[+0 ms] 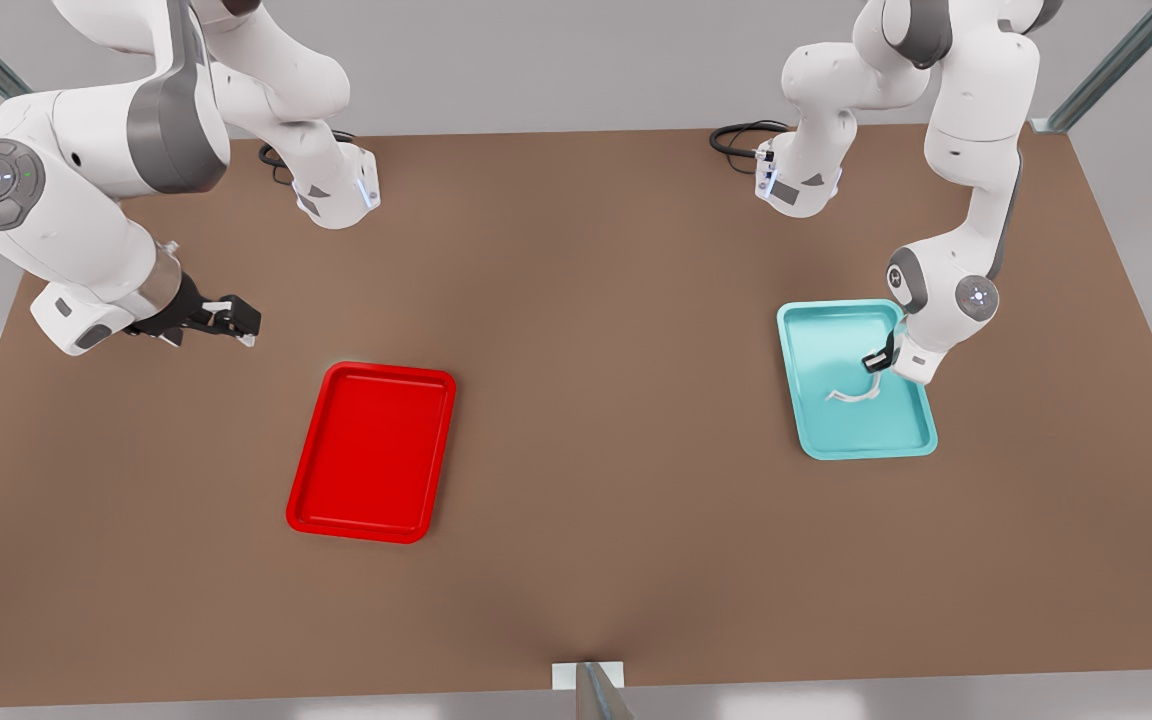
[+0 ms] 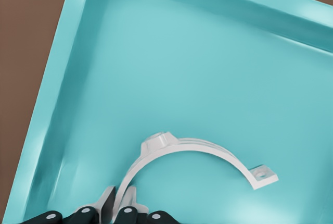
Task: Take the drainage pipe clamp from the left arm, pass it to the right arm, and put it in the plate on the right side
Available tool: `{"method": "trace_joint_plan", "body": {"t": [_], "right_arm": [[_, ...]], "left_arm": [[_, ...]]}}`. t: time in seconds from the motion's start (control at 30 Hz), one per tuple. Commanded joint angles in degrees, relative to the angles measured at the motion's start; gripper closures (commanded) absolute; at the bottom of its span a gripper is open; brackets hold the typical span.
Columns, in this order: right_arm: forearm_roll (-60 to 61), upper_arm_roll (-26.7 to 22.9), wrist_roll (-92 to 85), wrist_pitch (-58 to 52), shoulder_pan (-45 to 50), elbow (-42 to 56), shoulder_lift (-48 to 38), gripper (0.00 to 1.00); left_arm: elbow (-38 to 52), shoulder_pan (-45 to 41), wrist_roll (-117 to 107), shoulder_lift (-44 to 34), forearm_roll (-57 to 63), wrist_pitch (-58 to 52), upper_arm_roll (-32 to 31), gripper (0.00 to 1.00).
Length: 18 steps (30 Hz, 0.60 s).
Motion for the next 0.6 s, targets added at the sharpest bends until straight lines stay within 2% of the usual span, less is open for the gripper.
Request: {"method": "trace_joint_plan", "body": {"t": [0.0,0.27,0.47,0.5,0.57], "right_arm": [[0.1,0.0,-0.4,-0.2,-0.1,0.0,-0.1,0.00],[0.1,-0.3,-0.8,-0.9,-0.3,-0.1,-0.1,0.00],[0.1,-0.5,-1.1,-0.9,-0.3,-0.1,-0.1,0.00],[0.1,-0.5,-1.1,-0.9,-0.4,-0.1,-0.1,0.00],[0.1,-0.5,-1.1,-0.9,-0.3,-0.1,-0.1,0.00]], "left_arm": [[0.0,0.0,-0.3,0.0,0.0,0.4,0.0,0.71],[0.0,0.1,-0.3,0.4,-1.2,1.1,0.0,0.79],[3.0,-0.4,-0.2,-0.6,-2.1,-0.4,-0.6,0.79],[3.9,-0.6,-0.2,-1.5,-2.1,-1.5,-0.9,0.79],[9.2,-5.3,-0.3,-5.7,-2.2,-10.5,-1.0,0.79]]}}
